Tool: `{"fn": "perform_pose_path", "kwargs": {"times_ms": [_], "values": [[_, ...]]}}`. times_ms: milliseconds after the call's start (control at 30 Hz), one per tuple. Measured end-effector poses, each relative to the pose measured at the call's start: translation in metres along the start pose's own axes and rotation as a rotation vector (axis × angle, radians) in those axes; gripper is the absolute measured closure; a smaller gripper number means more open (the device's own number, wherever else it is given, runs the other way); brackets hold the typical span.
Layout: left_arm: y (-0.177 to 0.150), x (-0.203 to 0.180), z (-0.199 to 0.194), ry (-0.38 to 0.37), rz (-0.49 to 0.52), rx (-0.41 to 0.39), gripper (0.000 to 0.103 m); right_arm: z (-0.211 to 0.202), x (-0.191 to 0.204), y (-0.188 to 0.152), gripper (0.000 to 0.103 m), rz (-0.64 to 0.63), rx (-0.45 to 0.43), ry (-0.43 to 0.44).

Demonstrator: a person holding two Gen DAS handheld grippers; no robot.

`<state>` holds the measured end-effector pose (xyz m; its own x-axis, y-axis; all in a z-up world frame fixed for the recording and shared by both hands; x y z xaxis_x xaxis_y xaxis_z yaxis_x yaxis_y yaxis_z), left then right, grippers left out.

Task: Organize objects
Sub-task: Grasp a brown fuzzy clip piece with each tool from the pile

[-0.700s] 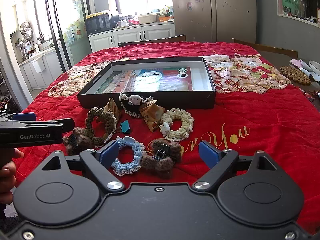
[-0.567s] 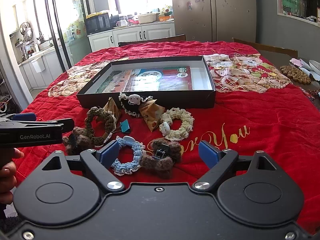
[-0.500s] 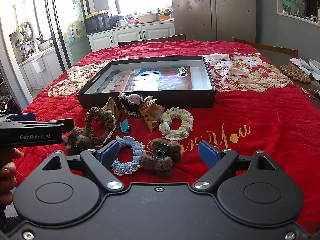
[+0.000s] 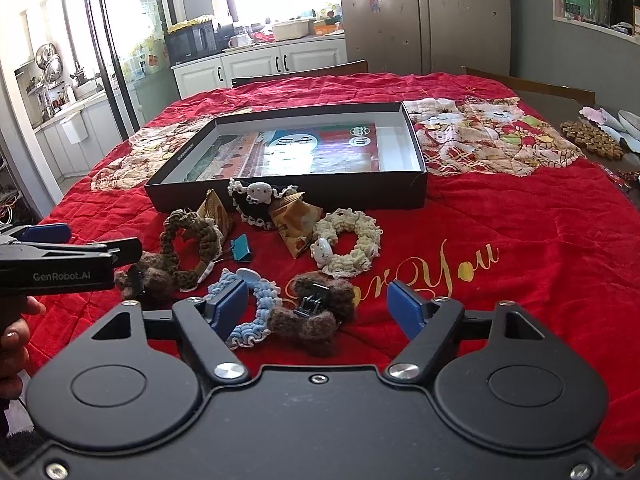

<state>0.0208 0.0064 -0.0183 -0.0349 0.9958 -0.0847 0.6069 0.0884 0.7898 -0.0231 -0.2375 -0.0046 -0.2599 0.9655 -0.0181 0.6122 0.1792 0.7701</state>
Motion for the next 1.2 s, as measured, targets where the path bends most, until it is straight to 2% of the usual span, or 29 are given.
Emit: {"fn": "perform_pose_path", "kwargs": {"times_ms": [233,467,767,933,1100,1200], "values": [[-0.004,0.003,0.012,-0.075,0.046,0.028,0.000,0.011,-0.009,-0.002,0.041,0.000,0.010,0.012],[-0.010,0.007,0.022,-0.145,0.071,0.047,0.005,0.022,-0.005,-0.004,0.046,-0.025,0.023,0.038],[-0.014,0.005,0.021,-0.225,0.100,0.064,0.017,0.034,0.000,-0.006,0.048,-0.042,0.029,0.068],[-0.017,0.003,0.019,-0.267,0.132,0.071,0.025,0.040,-0.003,-0.007,0.054,-0.018,0.035,0.083],[-0.017,0.003,0.016,-0.297,0.140,0.084,0.038,0.041,-0.004,-0.008,0.063,-0.016,0.040,0.075],[-0.019,0.001,0.015,-0.312,0.159,0.091,0.045,0.043,-0.004,-0.008,0.064,-0.015,0.047,0.075]]}}
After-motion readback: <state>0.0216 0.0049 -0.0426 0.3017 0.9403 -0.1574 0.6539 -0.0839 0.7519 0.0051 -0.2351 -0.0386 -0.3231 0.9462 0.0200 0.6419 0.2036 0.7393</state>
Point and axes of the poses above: each gripper's, at about its wrist camera, not at the fingertips, and z roughly the way its jaws point, x to its left, y to its top, the point moved 1 cm from there along z, roughly the way its jaws point, and after that the axes turned 11 degrees about -z, right-handed, at the moved point
